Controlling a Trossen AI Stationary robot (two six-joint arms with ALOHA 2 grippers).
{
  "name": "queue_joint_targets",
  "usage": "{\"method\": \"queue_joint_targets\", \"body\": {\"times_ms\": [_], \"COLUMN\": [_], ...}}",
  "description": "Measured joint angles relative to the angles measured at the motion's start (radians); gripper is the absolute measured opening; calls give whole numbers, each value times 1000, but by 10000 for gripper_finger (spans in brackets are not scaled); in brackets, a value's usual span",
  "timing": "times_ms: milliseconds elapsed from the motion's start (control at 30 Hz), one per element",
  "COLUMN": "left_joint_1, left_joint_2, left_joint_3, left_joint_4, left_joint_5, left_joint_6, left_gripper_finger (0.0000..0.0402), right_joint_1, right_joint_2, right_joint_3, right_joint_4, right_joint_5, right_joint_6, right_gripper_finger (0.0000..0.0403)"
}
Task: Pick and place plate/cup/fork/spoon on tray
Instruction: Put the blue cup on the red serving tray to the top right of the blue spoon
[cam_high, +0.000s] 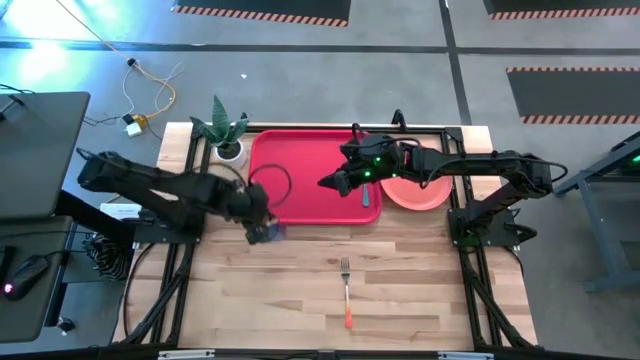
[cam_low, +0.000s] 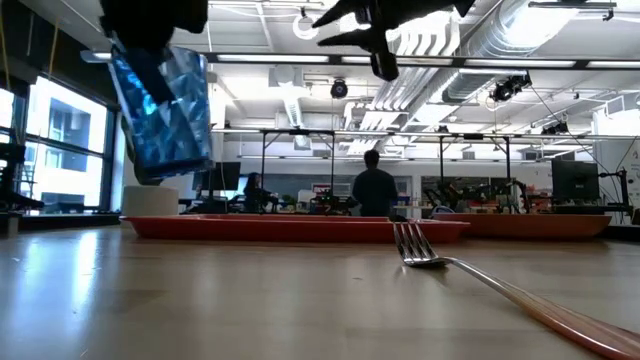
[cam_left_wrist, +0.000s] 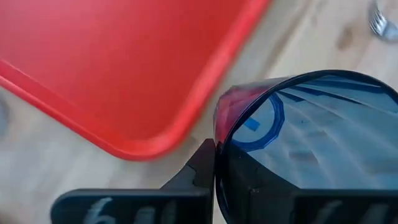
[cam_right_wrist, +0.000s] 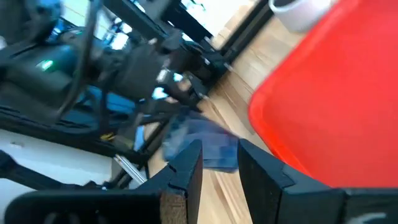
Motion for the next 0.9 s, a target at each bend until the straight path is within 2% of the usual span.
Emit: {"method": "queue_joint_targets", "body": {"times_ms": [333, 500, 633, 900], "left_joint_1": [291, 444, 551, 666], "left_joint_2": [-31, -30, -30, -14], "left_joint_3": [1, 1, 1, 32], "left_joint_4": [19, 30, 49, 97], "left_joint_5": [-3, 3, 56, 99], "left_joint_6": [220, 326, 410, 534], "left_gripper_finger": [5, 5, 5, 5], "right_joint_1": [0, 0, 0, 1], "right_joint_2": [0, 0, 0, 0], "right_joint_3": [0, 0, 0, 0], "right_joint_4": [150, 157, 156, 153], "right_joint_5": [5, 63, 114, 219], "right_joint_6": [-2, 2, 3, 5], "right_gripper_finger": [92, 92, 92, 92]}}
